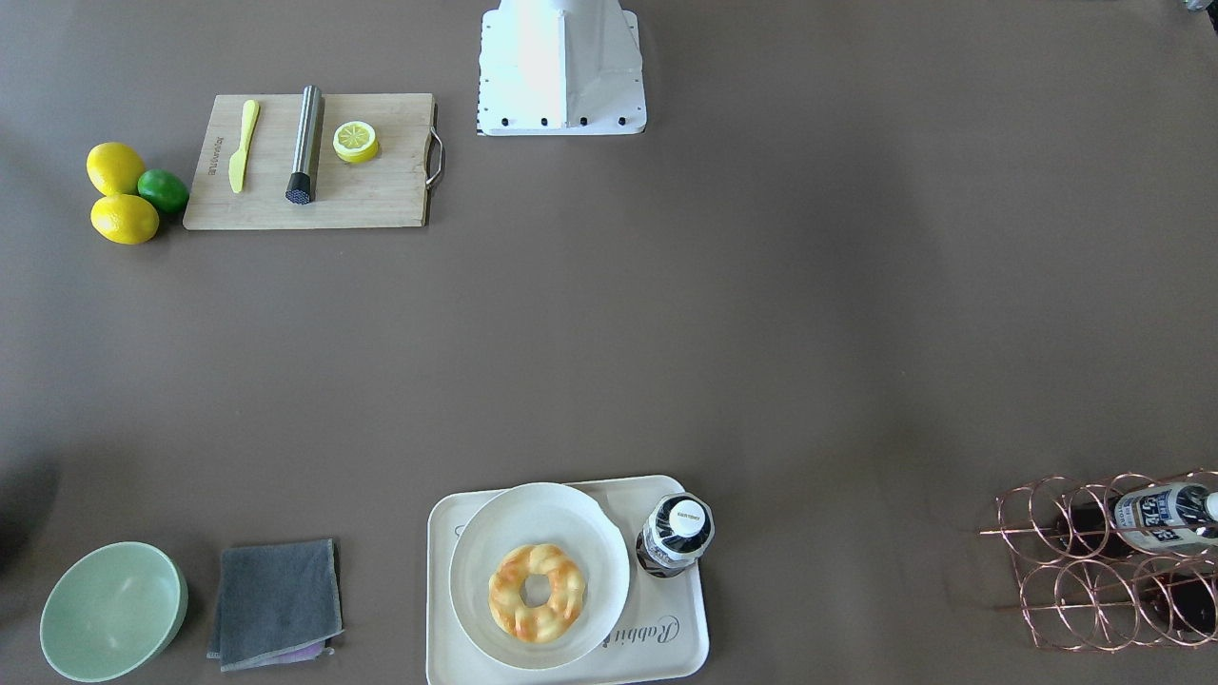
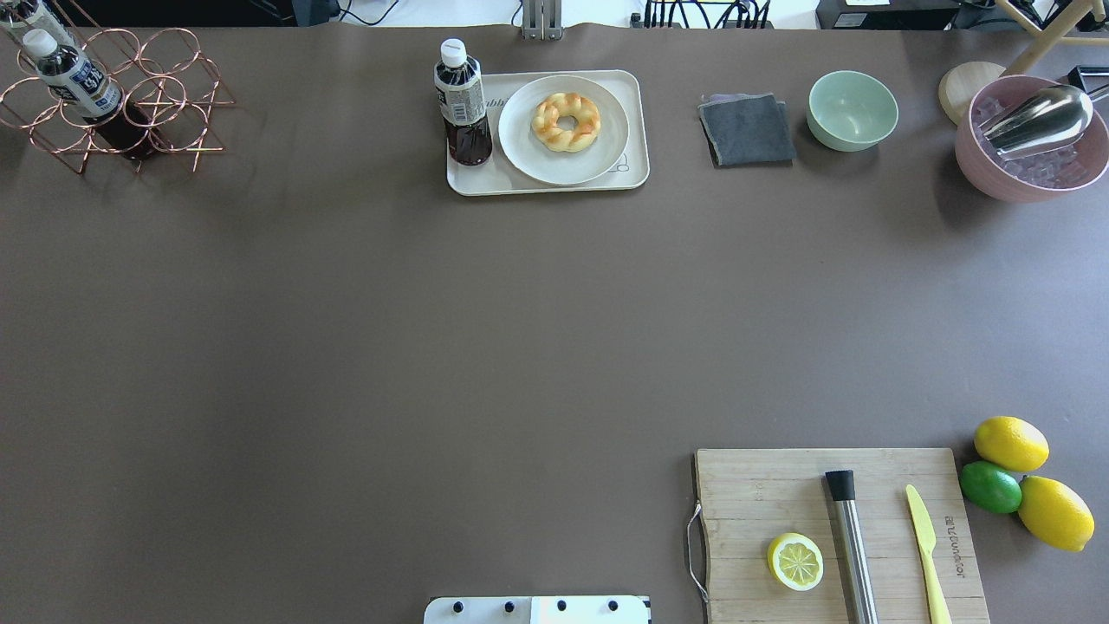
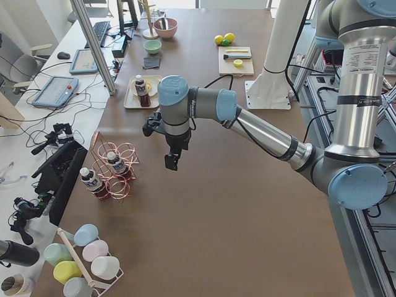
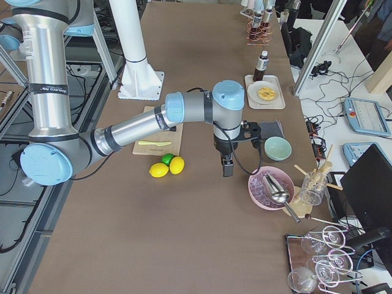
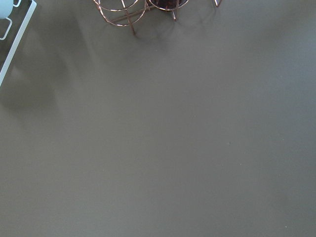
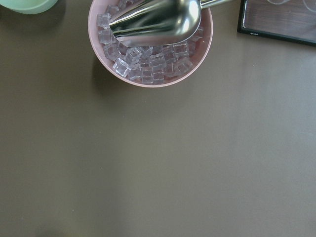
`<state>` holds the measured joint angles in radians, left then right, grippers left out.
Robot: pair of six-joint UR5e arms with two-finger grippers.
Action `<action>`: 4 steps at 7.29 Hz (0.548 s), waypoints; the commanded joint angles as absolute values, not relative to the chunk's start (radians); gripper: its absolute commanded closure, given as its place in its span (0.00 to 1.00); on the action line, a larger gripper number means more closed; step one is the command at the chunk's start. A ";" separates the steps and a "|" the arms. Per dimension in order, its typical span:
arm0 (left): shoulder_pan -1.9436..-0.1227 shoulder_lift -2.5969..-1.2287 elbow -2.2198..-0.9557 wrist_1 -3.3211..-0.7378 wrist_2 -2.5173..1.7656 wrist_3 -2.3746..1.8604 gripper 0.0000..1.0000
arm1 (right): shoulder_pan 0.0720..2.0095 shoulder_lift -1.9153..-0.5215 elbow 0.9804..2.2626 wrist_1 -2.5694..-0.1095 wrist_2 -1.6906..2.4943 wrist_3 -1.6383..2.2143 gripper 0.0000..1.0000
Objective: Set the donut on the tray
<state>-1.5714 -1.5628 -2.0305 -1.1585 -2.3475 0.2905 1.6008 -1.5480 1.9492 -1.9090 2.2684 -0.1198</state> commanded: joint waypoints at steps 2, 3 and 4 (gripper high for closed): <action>-1.578 -1.471 -1.970 -1.377 -2.342 0.291 0.03 | 1.605 -1.607 1.953 -1.907 2.270 -0.195 0.00; -1.578 -1.460 -1.967 -1.396 -2.341 0.291 0.03 | 1.609 -1.612 1.950 -1.907 2.270 -0.205 0.00; -1.578 -1.460 -1.967 -1.396 -2.342 0.290 0.03 | 1.617 -1.621 1.956 -1.905 2.270 -0.207 0.00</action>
<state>-1.5782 -1.4710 -1.9743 -1.3682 -2.3419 0.2914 1.6064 -1.6040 1.9513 -1.9068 2.2702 -0.1912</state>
